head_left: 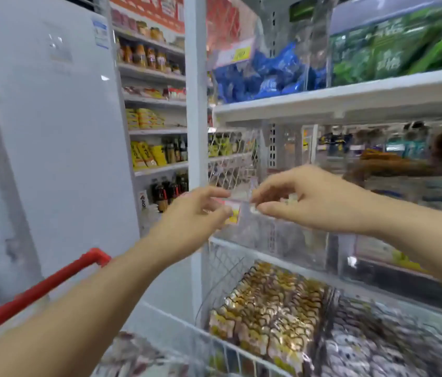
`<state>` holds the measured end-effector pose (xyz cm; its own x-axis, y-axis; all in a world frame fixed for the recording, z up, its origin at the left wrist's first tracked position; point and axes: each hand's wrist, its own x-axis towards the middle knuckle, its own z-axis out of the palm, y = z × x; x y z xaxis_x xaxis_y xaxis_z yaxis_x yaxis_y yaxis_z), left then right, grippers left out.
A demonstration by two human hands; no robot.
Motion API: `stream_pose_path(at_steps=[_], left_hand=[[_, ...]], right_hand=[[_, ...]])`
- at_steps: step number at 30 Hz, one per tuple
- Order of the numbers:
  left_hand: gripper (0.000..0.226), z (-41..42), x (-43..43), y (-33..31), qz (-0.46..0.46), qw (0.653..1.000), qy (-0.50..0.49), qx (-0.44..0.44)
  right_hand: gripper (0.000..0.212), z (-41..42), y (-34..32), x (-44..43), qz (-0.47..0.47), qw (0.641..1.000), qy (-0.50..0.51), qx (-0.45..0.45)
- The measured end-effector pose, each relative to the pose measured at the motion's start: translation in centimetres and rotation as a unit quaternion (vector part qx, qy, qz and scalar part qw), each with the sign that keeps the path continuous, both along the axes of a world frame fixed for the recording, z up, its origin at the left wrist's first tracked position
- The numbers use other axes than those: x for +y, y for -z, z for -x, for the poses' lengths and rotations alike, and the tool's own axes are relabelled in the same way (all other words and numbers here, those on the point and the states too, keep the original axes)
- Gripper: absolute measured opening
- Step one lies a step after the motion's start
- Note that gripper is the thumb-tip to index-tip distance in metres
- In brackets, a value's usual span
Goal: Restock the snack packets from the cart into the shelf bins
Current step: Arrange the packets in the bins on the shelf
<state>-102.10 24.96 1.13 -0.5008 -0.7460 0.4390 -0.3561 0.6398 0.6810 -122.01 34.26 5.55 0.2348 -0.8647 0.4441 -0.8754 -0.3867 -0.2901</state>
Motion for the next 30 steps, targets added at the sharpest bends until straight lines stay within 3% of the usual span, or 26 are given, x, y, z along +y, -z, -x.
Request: stream_pose_path(at_steps=[6, 11, 17, 22, 24, 30], left_hand=[[0.022, -9.7, 3.8, 10.2, -0.094, 0.993, -0.052, -0.041], [0.021, -15.3, 6.0, 16.6, -0.13, 0.978, -0.087, -0.136], [0.045, -17.8, 7.2, 19.7, -0.052, 0.93, -0.089, -0.352], [0.052, -18.2, 7.7, 20.3, -0.018, 0.913, -0.056, -0.404], [0.06, -18.7, 7.9, 20.3, -0.032, 0.902, -0.023, -0.43], [0.056, -18.0, 9.1, 20.1, -0.014, 0.857, 0.011, -0.515]], right_hand=[[0.016, -7.5, 11.6, 1.4, -0.096, 0.99, -0.062, -0.081], [0.025, -11.9, 21.1, 1.0, -0.186, 0.977, -0.1, -0.043], [0.049, -15.2, 27.1, 0.3, -0.316, 0.947, -0.037, -0.052], [0.074, -16.6, 29.1, 0.8, -0.364, 0.923, -0.006, -0.123], [0.07, -16.5, 29.2, 1.0, -0.358, 0.925, -0.005, -0.127], [0.036, -14.4, 28.4, 1.9, -0.323, 0.924, 0.007, -0.204]])
